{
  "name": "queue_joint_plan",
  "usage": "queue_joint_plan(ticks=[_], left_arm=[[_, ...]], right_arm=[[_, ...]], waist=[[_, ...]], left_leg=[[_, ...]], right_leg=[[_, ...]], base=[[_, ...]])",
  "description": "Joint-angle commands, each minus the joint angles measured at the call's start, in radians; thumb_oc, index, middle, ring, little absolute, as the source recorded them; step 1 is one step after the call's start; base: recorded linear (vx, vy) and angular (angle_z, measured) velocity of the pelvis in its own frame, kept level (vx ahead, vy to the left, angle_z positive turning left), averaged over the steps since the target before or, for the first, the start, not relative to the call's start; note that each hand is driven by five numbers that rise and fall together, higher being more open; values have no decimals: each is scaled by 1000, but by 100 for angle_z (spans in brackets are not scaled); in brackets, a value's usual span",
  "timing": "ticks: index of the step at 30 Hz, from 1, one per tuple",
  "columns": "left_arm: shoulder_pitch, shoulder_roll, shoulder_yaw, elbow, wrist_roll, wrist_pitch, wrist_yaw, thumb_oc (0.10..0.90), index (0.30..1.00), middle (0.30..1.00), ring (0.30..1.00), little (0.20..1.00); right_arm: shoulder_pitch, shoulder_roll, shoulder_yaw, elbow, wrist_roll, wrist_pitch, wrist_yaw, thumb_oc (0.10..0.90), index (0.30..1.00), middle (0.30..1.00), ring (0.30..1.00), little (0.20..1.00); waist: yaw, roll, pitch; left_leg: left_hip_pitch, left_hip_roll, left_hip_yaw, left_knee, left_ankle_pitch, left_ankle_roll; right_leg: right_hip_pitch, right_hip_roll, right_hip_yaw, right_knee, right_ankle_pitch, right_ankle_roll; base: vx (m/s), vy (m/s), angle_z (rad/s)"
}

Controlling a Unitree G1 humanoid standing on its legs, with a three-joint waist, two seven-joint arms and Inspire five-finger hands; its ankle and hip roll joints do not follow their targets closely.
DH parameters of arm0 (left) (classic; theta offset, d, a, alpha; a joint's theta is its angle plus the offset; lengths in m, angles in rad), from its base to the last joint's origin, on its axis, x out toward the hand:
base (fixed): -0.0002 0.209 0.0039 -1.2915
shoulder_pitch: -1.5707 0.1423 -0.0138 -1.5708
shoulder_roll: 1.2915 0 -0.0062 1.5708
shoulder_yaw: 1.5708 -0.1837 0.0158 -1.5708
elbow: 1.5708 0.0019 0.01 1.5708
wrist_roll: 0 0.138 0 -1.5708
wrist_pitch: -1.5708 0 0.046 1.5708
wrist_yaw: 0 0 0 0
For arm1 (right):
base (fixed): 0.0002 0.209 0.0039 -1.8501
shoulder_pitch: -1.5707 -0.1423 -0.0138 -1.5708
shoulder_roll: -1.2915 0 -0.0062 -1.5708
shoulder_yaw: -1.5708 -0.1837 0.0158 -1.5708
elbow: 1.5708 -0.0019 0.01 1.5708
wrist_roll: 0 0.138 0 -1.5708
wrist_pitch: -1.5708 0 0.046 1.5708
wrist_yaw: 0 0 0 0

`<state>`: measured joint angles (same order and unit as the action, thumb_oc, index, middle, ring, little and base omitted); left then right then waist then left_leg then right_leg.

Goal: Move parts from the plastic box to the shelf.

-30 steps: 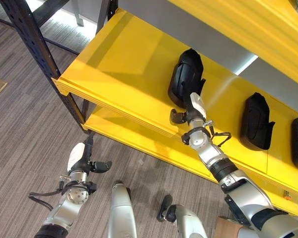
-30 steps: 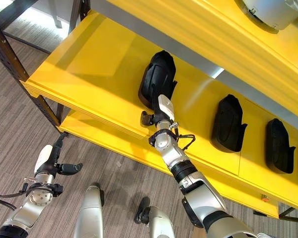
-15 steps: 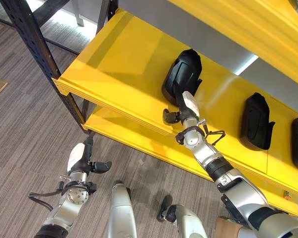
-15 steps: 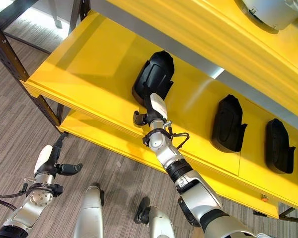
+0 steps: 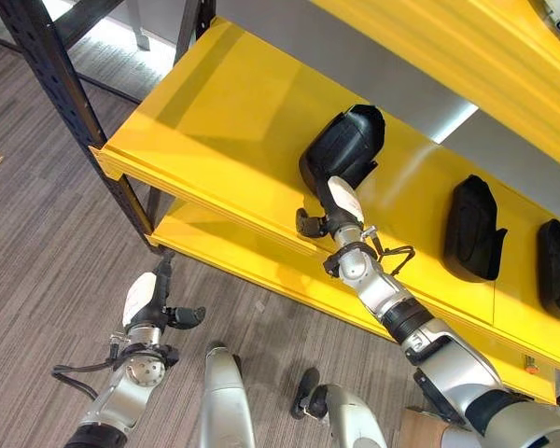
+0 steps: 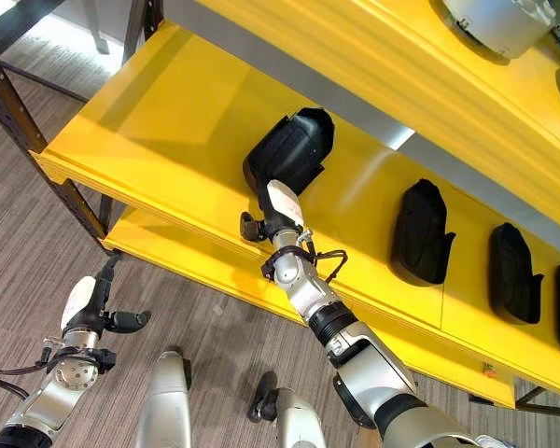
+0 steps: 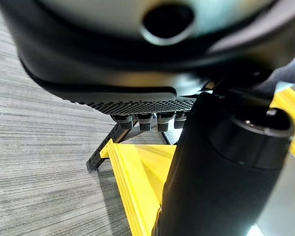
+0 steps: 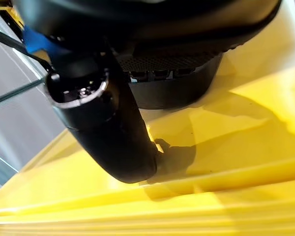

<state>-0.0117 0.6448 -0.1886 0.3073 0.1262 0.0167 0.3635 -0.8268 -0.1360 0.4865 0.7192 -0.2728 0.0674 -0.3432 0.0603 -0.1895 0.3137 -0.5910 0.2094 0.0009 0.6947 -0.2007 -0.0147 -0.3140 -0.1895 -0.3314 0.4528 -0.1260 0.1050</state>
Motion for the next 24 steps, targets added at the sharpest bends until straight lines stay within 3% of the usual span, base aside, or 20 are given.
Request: queue_joint_plan(ticks=[1, 24], left_arm=[[-46, 14, 11, -89, 45, -57, 48, 900, 1000, 1000, 1000, 1000], [-36, -10, 37, -81, 57, -52, 50, 900, 1000, 1000, 1000, 1000]], right_arm=[[9, -27, -9, -4, -17, -3, 32, 900, 1000, 1000, 1000, 1000], [74, -78, 21, -54, -115, 4, 90, 900, 1000, 1000, 1000, 1000]], waist=[[19, 2, 23], [2, 4, 36]], left_leg=[[56, 69, -49, -12, -38, -30], [72, 77, -45, -21, -34, -35]], right_leg=[[64, -52, 98, -52, 108, 69], [57, -51, 107, -31, 96, 69]], base=[[0, 0, 0], [2, 0, -1]])
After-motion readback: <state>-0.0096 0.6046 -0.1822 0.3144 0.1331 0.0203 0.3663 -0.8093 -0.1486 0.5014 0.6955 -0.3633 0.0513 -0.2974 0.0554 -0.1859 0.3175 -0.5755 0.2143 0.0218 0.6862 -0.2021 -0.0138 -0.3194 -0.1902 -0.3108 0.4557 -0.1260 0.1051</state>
